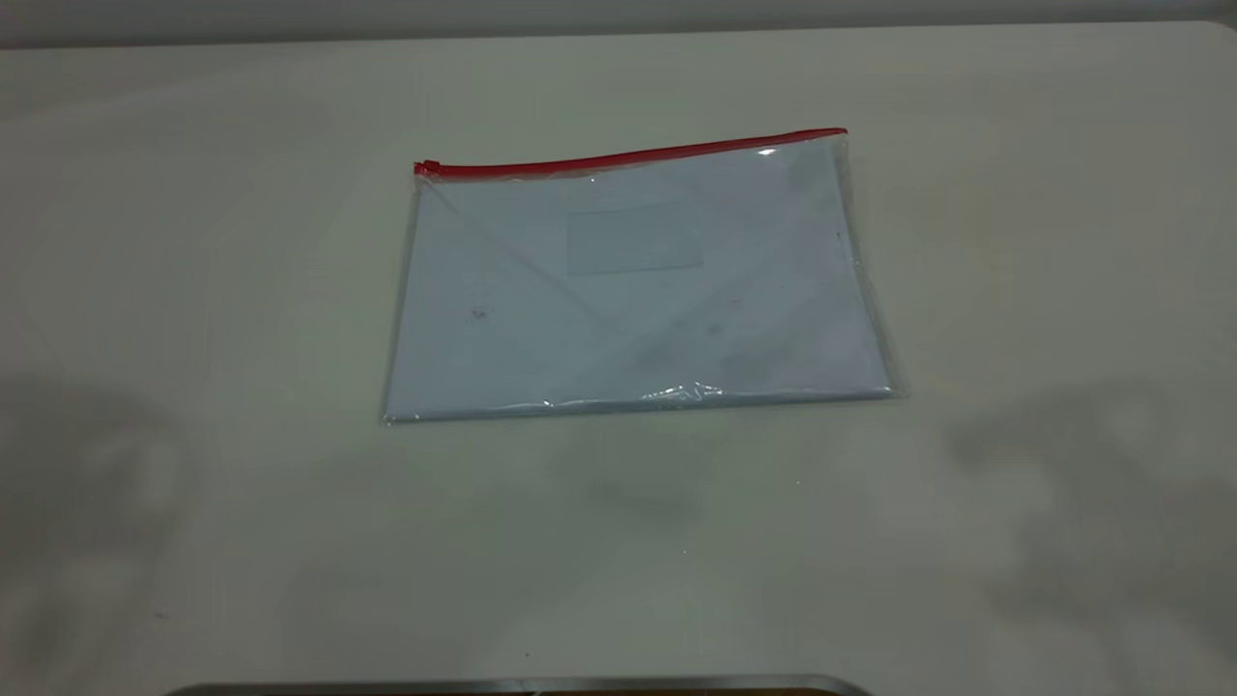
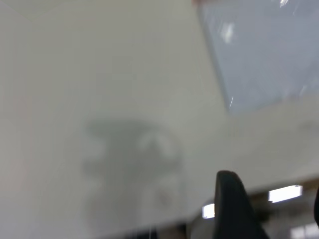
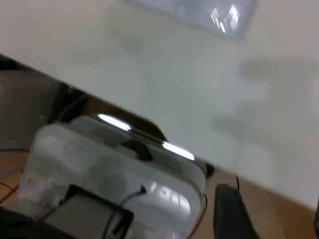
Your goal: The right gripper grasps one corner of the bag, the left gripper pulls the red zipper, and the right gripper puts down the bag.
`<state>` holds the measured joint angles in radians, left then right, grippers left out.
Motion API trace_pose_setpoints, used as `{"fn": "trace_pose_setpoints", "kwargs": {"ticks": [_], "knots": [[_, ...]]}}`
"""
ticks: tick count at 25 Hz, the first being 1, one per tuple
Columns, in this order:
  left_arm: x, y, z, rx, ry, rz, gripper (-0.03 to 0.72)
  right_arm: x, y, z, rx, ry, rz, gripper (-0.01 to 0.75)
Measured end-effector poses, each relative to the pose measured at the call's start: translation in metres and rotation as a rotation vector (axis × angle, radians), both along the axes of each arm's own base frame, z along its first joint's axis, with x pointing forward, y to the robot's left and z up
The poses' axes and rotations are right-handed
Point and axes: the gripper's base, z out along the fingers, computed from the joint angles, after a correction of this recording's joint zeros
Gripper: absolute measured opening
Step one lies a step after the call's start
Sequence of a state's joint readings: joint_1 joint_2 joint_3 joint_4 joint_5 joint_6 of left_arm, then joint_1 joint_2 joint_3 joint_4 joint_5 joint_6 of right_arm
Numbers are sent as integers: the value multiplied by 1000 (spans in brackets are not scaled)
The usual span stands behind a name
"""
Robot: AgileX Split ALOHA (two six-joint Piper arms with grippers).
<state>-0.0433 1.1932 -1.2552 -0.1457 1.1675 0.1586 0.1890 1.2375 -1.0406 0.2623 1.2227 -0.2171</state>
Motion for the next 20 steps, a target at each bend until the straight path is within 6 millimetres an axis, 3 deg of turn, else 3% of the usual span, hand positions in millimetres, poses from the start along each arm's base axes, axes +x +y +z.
{"fn": "trace_pose_setpoints", "kwargs": {"ticks": [5, 8, 12, 15, 20], "knots": [[-40, 5, -67, 41, 210, 17, 452, -53, -19, -37, -105, 82, -79, 438], [-66, 6, -97, 48, 285, 16, 452, -78, -28, -59, -138, 91, -123, 438], [-97, 9, -122, 61, 284, 19, 452, -99, -35, -82, -154, 40, -143, 438], [-117, 10, -136, 64, 242, 26, 452, -106, -38, -86, -170, 18, -150, 438], [-142, 12, -134, 48, 128, 55, 452, -109, -39, -82, -161, -25, -159, 438]]}}
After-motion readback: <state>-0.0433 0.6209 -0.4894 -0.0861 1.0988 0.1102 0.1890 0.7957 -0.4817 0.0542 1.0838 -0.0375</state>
